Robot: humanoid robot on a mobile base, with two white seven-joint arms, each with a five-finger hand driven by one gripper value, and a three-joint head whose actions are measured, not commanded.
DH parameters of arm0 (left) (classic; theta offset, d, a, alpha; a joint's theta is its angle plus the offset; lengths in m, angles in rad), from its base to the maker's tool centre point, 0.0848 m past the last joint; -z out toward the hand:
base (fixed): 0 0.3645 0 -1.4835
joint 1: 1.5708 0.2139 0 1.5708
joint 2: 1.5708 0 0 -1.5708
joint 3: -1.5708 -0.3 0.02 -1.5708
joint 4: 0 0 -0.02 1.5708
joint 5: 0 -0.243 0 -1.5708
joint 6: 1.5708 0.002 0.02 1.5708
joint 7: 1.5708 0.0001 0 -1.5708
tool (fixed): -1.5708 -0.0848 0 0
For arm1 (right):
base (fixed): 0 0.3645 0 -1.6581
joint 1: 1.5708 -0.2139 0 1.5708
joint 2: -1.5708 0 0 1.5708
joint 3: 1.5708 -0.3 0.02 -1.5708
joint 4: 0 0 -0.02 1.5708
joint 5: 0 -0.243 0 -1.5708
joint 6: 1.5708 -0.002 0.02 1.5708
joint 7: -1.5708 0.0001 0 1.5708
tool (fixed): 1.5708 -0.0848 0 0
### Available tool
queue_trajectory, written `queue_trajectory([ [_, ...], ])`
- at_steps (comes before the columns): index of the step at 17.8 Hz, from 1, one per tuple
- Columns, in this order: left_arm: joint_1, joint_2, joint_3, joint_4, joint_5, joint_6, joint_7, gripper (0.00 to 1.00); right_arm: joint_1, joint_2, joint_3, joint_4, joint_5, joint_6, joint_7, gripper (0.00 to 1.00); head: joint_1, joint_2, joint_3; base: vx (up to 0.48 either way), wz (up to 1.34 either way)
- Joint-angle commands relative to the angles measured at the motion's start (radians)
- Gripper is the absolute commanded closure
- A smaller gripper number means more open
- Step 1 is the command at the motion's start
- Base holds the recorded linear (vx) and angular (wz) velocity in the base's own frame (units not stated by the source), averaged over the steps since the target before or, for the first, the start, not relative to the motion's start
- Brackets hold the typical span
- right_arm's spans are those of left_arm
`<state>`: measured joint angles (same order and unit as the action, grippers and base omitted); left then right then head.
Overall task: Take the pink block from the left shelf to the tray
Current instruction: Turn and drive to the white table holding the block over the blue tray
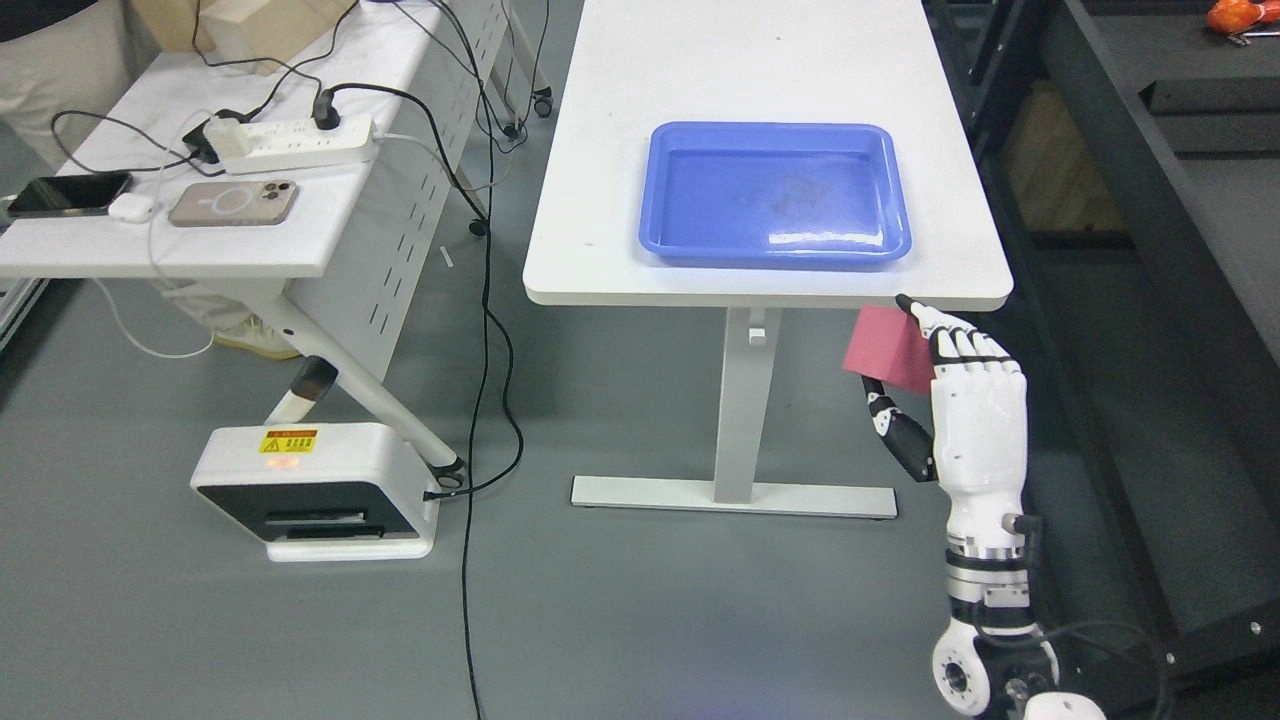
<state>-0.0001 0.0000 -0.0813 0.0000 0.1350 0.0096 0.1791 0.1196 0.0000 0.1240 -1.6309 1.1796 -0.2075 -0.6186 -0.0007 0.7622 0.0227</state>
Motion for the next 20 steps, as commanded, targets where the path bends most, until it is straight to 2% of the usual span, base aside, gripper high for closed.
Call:
queue_trajectory([
  [1, -0.029, 0.017, 0.0, -0.017, 0.0, 0.0, 0.0, 0.0, -0.003, -0.017, 0.003, 0.002, 0.0, 0.0, 0.002, 0.94, 0.0, 0.0, 0.0, 0.3, -0.21],
  [7, -0.029, 0.017, 0.0, -0.017, 0.0, 0.0, 0.0, 0.0, -0.005, -0.017, 0.006, 0.003, 0.0, -0.001, 0.002, 0.94, 0.0, 0.0, 0.0, 0.27, -0.1],
  [11, -0.029, 0.017, 0.0, -0.017, 0.0, 0.0, 0.0, 0.0, 0.002, -0.017, 0.04, 0.003, 0.055, -0.036, 0.011, 0.94, 0.0, 0.0, 0.0, 0.25, 0.02],
  [14, -0.029, 0.017, 0.0, -0.017, 0.0, 0.0, 0.0, 0.0, 0.002, -0.017, 0.081, 0.003, 0.112, -0.044, 0.058, 0.94, 0.0, 0.0, 0.0, 0.234, 0.04],
  [20, -0.029, 0.017, 0.0, -0.017, 0.0, 0.0, 0.0, 0.0, -0.003, -0.017, 0.111, 0.014, 0.124, -0.044, 0.143, 0.92, 0.0, 0.0, 0.0, 0.231, 0.03],
])
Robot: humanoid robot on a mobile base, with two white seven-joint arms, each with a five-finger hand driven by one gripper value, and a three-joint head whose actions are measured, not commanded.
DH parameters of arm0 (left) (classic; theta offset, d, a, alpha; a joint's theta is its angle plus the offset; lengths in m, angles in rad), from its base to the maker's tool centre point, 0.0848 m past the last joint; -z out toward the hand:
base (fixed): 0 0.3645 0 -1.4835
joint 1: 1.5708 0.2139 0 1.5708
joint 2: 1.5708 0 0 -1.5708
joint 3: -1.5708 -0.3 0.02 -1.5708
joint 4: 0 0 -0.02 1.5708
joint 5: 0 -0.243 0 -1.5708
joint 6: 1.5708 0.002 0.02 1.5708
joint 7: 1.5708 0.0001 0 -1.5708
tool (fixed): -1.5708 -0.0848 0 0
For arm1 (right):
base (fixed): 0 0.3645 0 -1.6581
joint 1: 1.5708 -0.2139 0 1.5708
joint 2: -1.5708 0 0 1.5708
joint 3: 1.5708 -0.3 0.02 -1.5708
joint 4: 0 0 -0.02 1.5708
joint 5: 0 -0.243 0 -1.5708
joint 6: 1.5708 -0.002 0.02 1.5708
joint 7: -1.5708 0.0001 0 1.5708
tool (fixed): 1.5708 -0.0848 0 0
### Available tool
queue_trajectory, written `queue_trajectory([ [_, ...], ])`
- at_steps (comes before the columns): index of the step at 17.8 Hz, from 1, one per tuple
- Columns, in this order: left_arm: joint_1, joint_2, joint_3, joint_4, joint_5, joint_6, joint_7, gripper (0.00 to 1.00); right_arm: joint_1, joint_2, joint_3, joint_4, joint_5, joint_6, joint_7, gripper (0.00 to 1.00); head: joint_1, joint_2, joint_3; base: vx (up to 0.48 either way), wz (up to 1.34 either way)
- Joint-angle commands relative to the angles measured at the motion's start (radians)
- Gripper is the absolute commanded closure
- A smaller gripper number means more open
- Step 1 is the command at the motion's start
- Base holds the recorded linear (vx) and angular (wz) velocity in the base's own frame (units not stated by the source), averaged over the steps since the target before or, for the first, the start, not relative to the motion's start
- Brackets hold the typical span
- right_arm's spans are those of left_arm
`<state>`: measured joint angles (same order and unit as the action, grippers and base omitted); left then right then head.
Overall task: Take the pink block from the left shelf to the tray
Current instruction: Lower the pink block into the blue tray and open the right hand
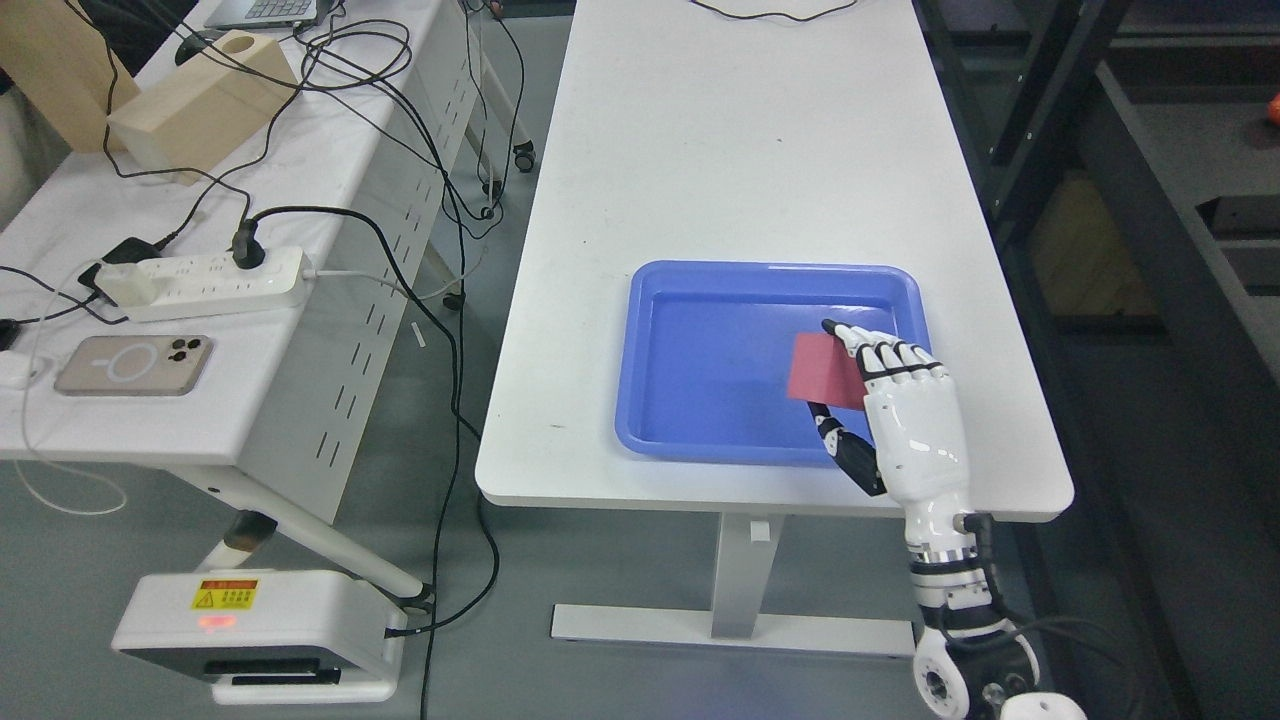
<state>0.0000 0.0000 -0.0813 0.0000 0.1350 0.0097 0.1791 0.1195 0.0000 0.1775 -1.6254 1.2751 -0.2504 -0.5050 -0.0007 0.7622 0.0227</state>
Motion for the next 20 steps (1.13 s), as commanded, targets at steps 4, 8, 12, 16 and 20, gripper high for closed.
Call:
queue_trajectory([
  [4, -0.029, 0.017, 0.0, -0.017, 0.0, 0.0, 0.0, 0.0, -0.001, -0.017, 0.071, 0.027, 0.053, -0.001, 0.101, 0.9, 0.0, 0.0, 0.0, 0.195, -0.01],
  [8, -0.029, 0.017, 0.0, -0.017, 0.0, 0.0, 0.0, 0.0, 0.005, -0.017, 0.071, 0.035, 0.05, 0.005, 0.152, 0.82, 0.0, 0.0, 0.0, 0.141, -0.03],
  [12, -0.029, 0.017, 0.0, -0.017, 0.0, 0.0, 0.0, 0.0, 0.022, -0.017, 0.063, 0.033, 0.029, 0.014, 0.155, 0.61, 0.0, 0.0, 0.0, 0.089, 0.0],
  [16, -0.029, 0.017, 0.0, -0.017, 0.0, 0.0, 0.0, 0.0, 0.028, -0.017, 0.057, 0.032, -0.077, 0.031, 0.172, 0.34, 0.0, 0.0, 0.0, 0.053, 0.0],
  [20, -0.029, 0.017, 0.0, -0.017, 0.0, 0.0, 0.0, 0.0, 0.031, -0.017, 0.04, 0.03, -0.152, 0.025, 0.172, 0.22, 0.0, 0.0, 0.0, 0.011, 0.0],
])
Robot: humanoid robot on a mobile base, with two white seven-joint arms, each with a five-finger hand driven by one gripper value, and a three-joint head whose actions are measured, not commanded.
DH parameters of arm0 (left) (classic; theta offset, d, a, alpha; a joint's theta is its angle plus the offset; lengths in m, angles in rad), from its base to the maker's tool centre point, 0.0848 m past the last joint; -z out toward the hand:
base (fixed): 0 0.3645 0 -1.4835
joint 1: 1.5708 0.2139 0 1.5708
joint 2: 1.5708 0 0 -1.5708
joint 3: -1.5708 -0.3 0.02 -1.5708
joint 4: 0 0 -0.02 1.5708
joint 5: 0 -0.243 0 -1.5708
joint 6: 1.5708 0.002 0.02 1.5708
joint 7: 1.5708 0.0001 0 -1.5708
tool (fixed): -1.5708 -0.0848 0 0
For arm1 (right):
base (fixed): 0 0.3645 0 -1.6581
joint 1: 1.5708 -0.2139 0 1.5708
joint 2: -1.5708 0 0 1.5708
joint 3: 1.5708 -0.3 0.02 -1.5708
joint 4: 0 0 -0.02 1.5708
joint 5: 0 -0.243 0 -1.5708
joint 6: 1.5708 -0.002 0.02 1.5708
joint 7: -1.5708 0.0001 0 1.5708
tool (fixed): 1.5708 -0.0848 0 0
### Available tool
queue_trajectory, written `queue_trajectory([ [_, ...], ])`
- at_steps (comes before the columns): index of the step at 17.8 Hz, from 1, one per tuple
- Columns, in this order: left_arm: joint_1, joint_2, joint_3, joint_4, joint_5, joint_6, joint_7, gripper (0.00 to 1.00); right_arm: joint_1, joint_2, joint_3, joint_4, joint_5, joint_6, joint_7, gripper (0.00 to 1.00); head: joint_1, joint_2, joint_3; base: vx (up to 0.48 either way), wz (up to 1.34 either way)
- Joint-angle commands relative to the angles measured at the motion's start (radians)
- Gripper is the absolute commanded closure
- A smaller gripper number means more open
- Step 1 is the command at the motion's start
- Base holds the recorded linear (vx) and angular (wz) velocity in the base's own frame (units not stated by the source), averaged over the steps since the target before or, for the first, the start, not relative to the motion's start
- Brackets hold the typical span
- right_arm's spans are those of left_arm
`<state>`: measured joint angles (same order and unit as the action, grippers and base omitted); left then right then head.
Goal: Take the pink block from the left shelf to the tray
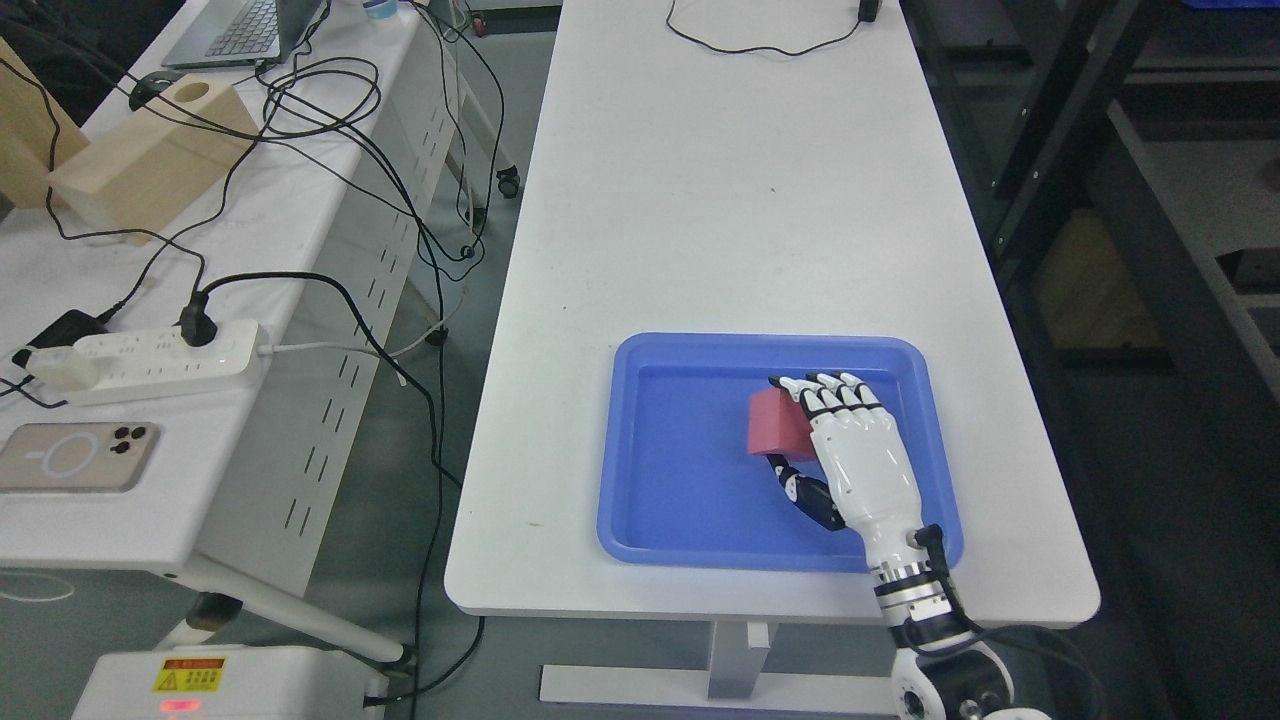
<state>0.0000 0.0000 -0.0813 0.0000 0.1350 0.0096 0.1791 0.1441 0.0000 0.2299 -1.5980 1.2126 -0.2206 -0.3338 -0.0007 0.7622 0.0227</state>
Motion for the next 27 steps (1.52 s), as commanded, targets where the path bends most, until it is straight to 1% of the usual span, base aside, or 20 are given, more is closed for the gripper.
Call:
queue_trajectory([
  [1, -0.031, 0.017, 0.0, -0.017, 0.0, 0.0, 0.0, 0.0, 0.006, -0.017, -0.012, 0.003, -0.1, -0.006, 0.001, 0.2, 0.0, 0.0, 0.0, 0.0, 0.0],
  [4, -0.029, 0.017, 0.0, -0.017, 0.0, 0.0, 0.0, 0.0, 0.008, -0.017, -0.014, 0.003, -0.14, -0.006, 0.006, 0.13, 0.0, 0.0, 0.0, 0.0, 0.0],
  [6, -0.029, 0.017, 0.0, -0.017, 0.0, 0.0, 0.0, 0.0, 0.009, -0.017, -0.021, 0.003, -0.224, -0.006, 0.006, 0.01, 0.0, 0.0, 0.0, 0.0, 0.0],
  [9, -0.031, 0.017, 0.0, -0.017, 0.0, 0.0, 0.0, 0.0, 0.003, -0.017, -0.107, 0.0, -0.436, -0.012, 0.006, 0.01, 0.0, 0.0, 0.0, 0.0, 0.0],
  [12, -0.029, 0.017, 0.0, -0.017, 0.0, 0.0, 0.0, 0.0, -0.008, -0.017, -0.182, -0.002, -0.713, -0.158, 0.012, 0.01, 0.0, 0.0, 0.0, 0.0, 0.0],
  [15, -0.031, 0.017, 0.0, -0.017, 0.0, 0.0, 0.0, 0.0, -0.006, -0.017, -0.198, -0.003, -0.943, -0.221, 0.09, 0.01, 0.0, 0.0, 0.0, 0.0, 0.0],
  [17, -0.029, 0.017, 0.0, -0.017, 0.0, 0.0, 0.0, 0.0, -0.001, -0.017, -0.199, -0.005, -1.033, -0.272, 0.113, 0.01, 0.0, 0.0, 0.0, 0.0, 0.0],
  [20, -0.029, 0.017, 0.0, -0.017, 0.0, 0.0, 0.0, 0.0, 0.005, -0.017, -0.201, -0.016, -1.076, -0.319, 0.113, 0.01, 0.0, 0.0, 0.0, 0.0, 0.0],
  [27, -0.029, 0.017, 0.0, -0.017, 0.0, 0.0, 0.0, 0.0, 0.009, -0.017, -0.233, -0.022, -1.114, -0.322, 0.111, 0.01, 0.0, 0.0, 0.0, -0.002, 0.0],
])
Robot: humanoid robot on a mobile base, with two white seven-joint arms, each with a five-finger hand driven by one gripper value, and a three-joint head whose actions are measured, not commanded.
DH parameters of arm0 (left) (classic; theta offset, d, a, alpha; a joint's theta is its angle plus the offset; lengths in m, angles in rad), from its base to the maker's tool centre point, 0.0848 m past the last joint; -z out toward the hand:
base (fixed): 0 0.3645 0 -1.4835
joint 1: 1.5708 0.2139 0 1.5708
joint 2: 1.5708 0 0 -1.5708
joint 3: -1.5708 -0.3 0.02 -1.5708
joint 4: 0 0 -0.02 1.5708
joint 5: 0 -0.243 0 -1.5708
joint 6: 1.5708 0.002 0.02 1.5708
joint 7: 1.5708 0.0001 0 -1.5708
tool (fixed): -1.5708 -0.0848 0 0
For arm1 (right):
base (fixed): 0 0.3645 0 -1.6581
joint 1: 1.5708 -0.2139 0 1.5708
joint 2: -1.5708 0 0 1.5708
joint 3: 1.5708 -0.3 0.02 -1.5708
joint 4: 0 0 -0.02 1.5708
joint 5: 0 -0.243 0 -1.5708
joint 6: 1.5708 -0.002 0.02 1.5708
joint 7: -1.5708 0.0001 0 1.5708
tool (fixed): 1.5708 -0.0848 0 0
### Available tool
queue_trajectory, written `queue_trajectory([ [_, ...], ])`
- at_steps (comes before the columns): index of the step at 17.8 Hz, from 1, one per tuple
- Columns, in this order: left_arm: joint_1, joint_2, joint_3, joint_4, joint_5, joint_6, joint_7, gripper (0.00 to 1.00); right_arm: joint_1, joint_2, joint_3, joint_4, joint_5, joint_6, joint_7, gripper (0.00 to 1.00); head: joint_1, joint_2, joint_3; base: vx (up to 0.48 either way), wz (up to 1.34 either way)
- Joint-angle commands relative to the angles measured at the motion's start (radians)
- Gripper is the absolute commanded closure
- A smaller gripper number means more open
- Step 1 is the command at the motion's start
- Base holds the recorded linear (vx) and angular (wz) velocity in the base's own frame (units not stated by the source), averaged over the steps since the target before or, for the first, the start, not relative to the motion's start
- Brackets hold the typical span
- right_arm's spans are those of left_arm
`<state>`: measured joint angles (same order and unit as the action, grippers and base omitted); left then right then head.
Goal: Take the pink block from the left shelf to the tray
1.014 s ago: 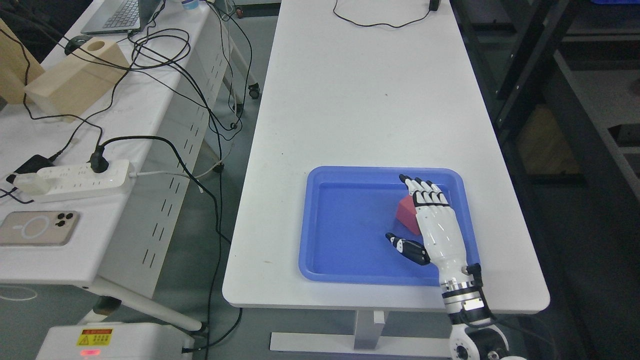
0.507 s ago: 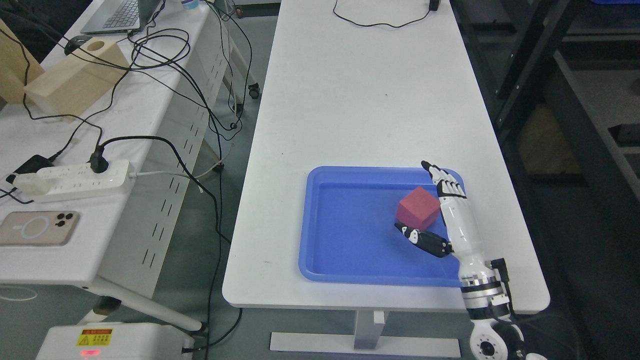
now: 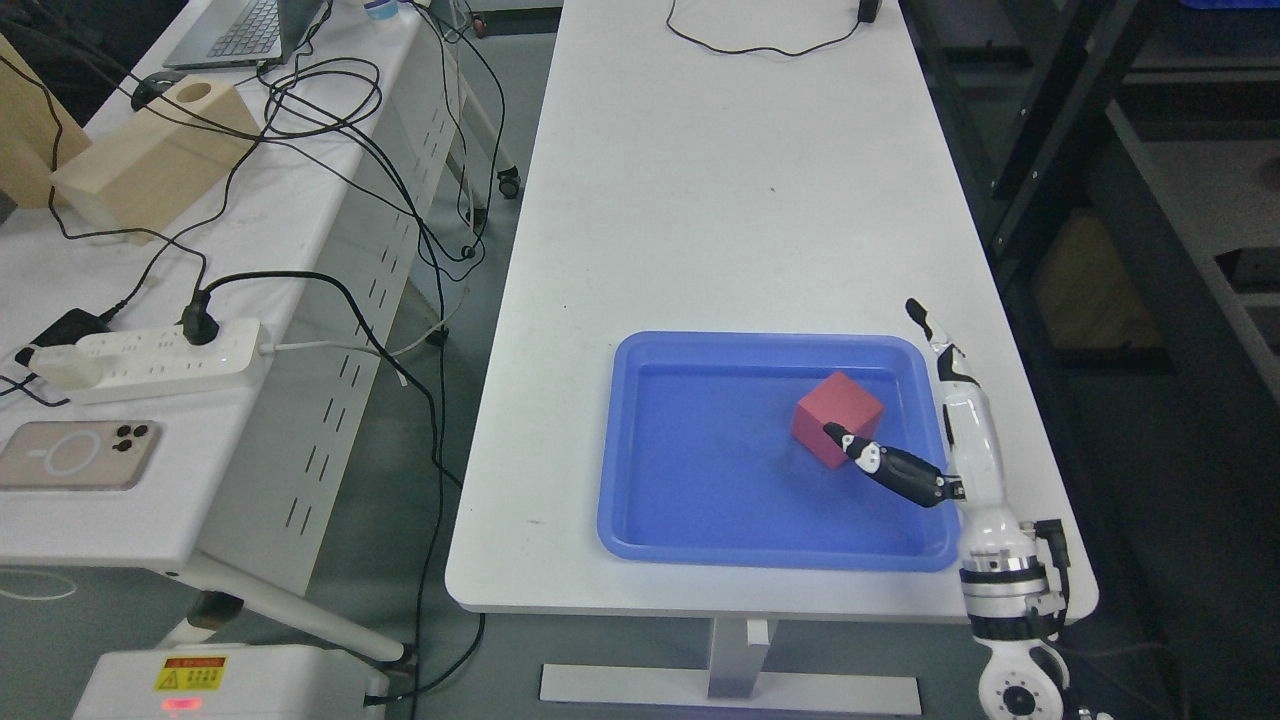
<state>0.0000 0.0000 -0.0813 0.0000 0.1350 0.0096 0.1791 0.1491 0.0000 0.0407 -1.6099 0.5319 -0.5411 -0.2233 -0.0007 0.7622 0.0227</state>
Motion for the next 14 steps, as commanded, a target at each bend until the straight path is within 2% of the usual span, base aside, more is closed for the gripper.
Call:
queue_trajectory([
  [1, -0.029, 0.017, 0.0, -0.017, 0.0, 0.0, 0.0, 0.0, 0.006, -0.017, -0.048, -0.01, -0.435, 0.0, 0.001, 0.01, 0.0, 0.0, 0.0, 0.0, 0.0],
  [4, -0.029, 0.017, 0.0, -0.017, 0.0, 0.0, 0.0, 0.0, 0.009, -0.017, -0.047, -0.01, -0.435, 0.022, 0.009, 0.01, 0.0, 0.0, 0.0, -0.032, 0.0],
  [6, -0.029, 0.017, 0.0, -0.017, 0.0, 0.0, 0.0, 0.0, 0.01, -0.017, -0.047, -0.01, -0.435, 0.088, 0.036, 0.01, 0.0, 0.0, 0.0, -0.067, 0.01],
  [7, -0.029, 0.017, 0.0, -0.017, 0.0, 0.0, 0.0, 0.0, 0.009, -0.017, -0.05, -0.01, -0.435, 0.172, 0.086, 0.01, 0.0, 0.0, 0.0, -0.084, 0.01],
  [9, -0.029, 0.017, 0.0, -0.017, 0.0, 0.0, 0.0, 0.0, 0.01, -0.017, -0.074, -0.01, -0.437, 0.26, 0.195, 0.01, 0.0, 0.0, 0.0, -0.116, 0.0],
  [11, -0.029, 0.017, 0.0, -0.017, 0.0, 0.0, 0.0, 0.0, 0.01, -0.017, -0.119, -0.01, -0.466, 0.285, 0.307, 0.0, 0.0, 0.0, 0.0, -0.137, 0.01],
  [14, -0.029, 0.017, 0.0, -0.017, 0.0, 0.0, 0.0, 0.0, 0.009, -0.028, -0.168, -0.01, -0.527, 0.306, 0.364, 0.0, 0.0, 0.0, 0.0, -0.13, 0.02],
])
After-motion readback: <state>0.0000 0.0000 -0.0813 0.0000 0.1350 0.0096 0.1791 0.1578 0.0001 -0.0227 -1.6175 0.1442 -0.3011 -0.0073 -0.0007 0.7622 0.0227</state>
